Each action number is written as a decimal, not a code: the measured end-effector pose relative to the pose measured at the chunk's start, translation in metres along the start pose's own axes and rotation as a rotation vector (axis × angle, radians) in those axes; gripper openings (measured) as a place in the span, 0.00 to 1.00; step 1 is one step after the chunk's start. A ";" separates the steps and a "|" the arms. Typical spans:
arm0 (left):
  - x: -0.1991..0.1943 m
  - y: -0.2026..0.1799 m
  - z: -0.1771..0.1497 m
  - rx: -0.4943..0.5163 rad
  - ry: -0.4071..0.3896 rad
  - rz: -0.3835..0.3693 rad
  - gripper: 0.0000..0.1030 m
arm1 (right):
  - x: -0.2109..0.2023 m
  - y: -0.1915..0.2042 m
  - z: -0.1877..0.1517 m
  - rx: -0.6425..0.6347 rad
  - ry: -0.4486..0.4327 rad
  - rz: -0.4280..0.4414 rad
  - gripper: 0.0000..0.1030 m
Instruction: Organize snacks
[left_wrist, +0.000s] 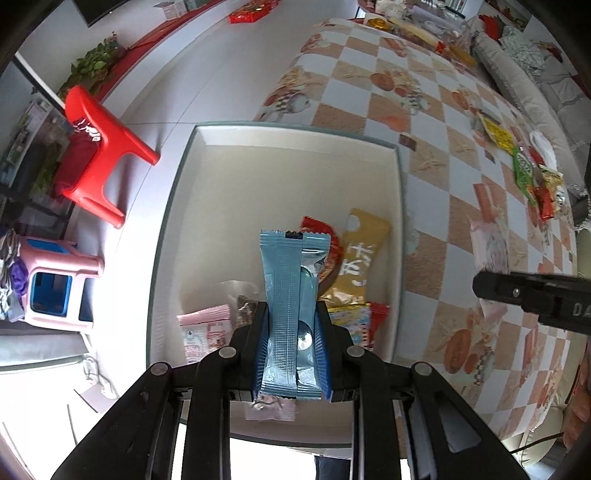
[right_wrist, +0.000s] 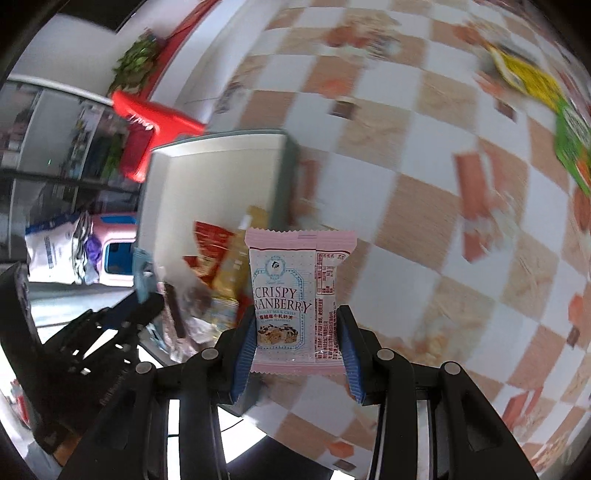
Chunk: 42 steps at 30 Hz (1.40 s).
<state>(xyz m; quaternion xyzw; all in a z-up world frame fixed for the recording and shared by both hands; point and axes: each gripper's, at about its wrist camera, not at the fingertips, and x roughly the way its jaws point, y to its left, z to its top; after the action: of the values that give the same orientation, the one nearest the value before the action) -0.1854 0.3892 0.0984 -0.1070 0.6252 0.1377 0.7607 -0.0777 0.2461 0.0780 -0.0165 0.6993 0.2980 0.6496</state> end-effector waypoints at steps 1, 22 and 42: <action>0.002 0.003 0.000 -0.006 0.004 0.003 0.25 | 0.002 0.006 0.002 -0.013 0.002 0.001 0.43; 0.015 0.023 -0.005 -0.043 0.028 0.020 0.82 | 0.033 0.031 0.006 -0.073 0.063 -0.102 0.98; -0.006 -0.060 -0.016 0.176 0.007 0.003 0.84 | -0.016 -0.067 -0.080 0.123 -0.031 -0.254 0.99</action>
<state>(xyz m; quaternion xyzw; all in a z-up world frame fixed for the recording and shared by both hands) -0.1804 0.3275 0.1008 -0.0391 0.6376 0.0830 0.7648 -0.1197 0.1502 0.0645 -0.0604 0.6985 0.1702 0.6925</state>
